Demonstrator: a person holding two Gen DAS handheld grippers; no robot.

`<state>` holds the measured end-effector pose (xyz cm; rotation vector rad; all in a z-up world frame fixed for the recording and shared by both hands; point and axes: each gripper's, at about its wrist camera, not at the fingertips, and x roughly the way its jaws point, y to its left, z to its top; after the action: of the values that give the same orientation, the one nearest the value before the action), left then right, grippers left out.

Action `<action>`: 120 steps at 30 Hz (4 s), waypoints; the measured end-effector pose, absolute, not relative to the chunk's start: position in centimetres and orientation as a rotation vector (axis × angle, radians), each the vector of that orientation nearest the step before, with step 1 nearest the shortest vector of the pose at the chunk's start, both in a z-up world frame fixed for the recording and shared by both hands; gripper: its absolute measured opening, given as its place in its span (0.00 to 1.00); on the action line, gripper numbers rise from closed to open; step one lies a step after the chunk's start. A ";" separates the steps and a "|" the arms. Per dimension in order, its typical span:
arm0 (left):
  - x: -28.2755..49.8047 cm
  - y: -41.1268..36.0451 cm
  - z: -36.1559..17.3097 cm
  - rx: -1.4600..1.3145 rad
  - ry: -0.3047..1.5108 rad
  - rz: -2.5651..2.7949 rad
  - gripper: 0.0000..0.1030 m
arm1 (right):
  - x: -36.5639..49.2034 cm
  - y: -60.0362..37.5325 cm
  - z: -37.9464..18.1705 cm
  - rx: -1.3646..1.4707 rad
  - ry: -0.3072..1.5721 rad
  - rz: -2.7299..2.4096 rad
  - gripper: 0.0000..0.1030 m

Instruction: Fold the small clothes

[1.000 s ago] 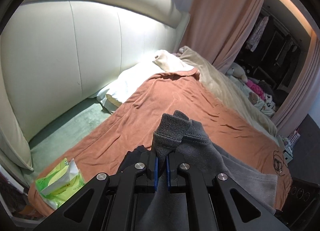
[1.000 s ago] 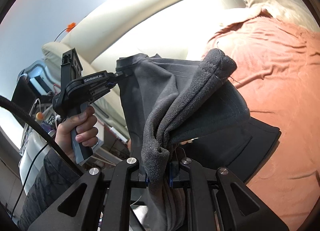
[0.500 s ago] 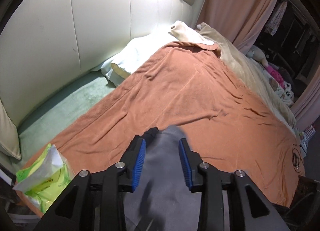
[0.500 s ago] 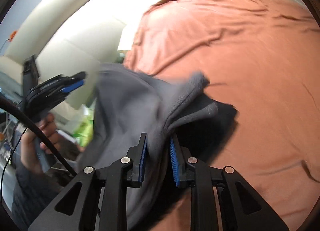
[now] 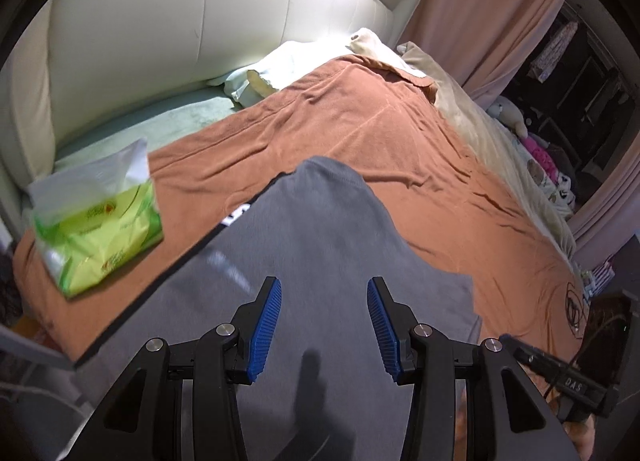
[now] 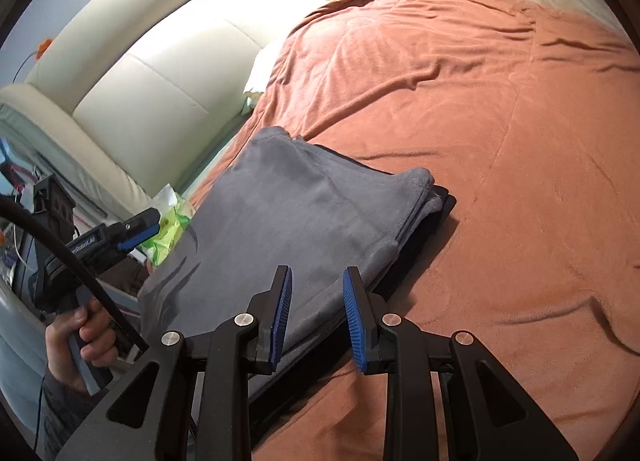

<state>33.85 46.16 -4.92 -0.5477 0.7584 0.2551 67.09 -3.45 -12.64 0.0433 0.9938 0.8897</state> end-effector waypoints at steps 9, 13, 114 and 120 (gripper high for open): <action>28.3 43.1 -5.4 -0.571 0.741 0.285 0.46 | 63.4 -2.3 -10.8 -0.068 0.927 0.957 0.23; 26.7 42.2 -6.5 -0.585 0.757 0.299 0.46 | 62.0 -1.3 -10.9 -0.104 0.919 0.989 0.23; 14.1 18.0 1.7 -0.265 0.622 0.137 1.00 | 41.9 -26.3 -1.6 -0.162 0.693 0.694 1.00; 11.6 16.3 3.5 -0.245 0.578 0.126 1.00 | 38.5 -28.5 -0.4 -0.145 0.647 0.660 1.00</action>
<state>11.58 16.25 3.51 -0.2450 0.5781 0.1265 38.50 -28.54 -0.36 -0.1454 0.6468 0.6601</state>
